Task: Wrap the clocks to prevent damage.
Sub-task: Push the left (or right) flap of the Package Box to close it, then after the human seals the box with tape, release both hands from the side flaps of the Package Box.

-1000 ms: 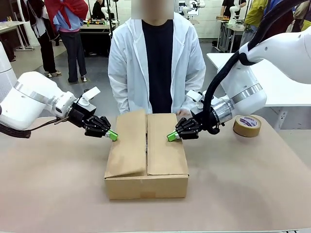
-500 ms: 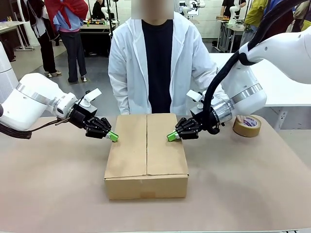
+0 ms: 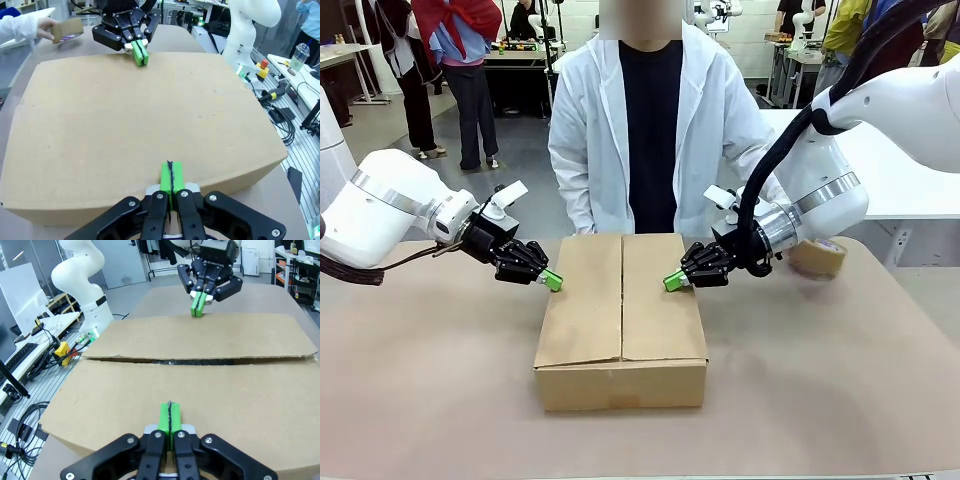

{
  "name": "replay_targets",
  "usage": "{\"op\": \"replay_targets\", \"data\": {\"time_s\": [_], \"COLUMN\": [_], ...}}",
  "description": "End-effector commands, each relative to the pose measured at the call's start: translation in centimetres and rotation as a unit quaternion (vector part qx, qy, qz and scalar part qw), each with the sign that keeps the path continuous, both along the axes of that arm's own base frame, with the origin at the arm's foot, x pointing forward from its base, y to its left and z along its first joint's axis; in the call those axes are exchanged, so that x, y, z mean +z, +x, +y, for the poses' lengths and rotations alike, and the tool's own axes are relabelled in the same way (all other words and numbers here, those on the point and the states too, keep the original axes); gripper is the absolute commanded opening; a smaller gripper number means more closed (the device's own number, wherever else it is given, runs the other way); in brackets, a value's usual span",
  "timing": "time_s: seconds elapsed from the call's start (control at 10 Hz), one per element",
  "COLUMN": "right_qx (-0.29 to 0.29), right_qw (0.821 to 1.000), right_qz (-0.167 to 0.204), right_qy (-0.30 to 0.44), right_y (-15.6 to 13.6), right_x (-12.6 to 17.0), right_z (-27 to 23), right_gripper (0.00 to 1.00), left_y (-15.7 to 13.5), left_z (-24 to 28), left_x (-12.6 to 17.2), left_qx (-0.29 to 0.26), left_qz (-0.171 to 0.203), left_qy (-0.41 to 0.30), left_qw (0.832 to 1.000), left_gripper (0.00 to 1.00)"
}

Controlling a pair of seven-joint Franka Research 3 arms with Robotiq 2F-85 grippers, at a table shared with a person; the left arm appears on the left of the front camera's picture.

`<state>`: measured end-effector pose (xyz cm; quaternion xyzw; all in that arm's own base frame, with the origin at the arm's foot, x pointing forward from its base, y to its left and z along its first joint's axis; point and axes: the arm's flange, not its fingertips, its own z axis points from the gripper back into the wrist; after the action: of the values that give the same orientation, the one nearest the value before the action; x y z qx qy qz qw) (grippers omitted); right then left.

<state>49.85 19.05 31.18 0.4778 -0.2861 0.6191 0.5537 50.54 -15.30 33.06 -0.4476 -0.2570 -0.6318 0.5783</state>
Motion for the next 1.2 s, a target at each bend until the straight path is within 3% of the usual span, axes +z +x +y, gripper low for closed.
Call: {"op": "replay_targets", "data": {"time_s": [0.0, 1.1], "right_qx": [-0.002, -0.002], "right_qw": [1.000, 1.000], "right_qz": [0.002, 0.002], "right_qy": [-0.003, -0.003], "right_y": [-0.04, -0.04], "right_x": [-0.40, -0.40], "right_z": [0.01, 0.01], "right_gripper": [0.01, 0.01], "left_y": [0.02, 0.02], "left_z": [-0.08, -0.08], "left_x": [-0.24, -0.24], "left_qx": [0.001, 0.001], "left_qz": [0.000, 0.000], "left_qy": [0.002, 0.002], "left_qw": [1.000, 1.000], "left_gripper": [0.00, 0.00]}}
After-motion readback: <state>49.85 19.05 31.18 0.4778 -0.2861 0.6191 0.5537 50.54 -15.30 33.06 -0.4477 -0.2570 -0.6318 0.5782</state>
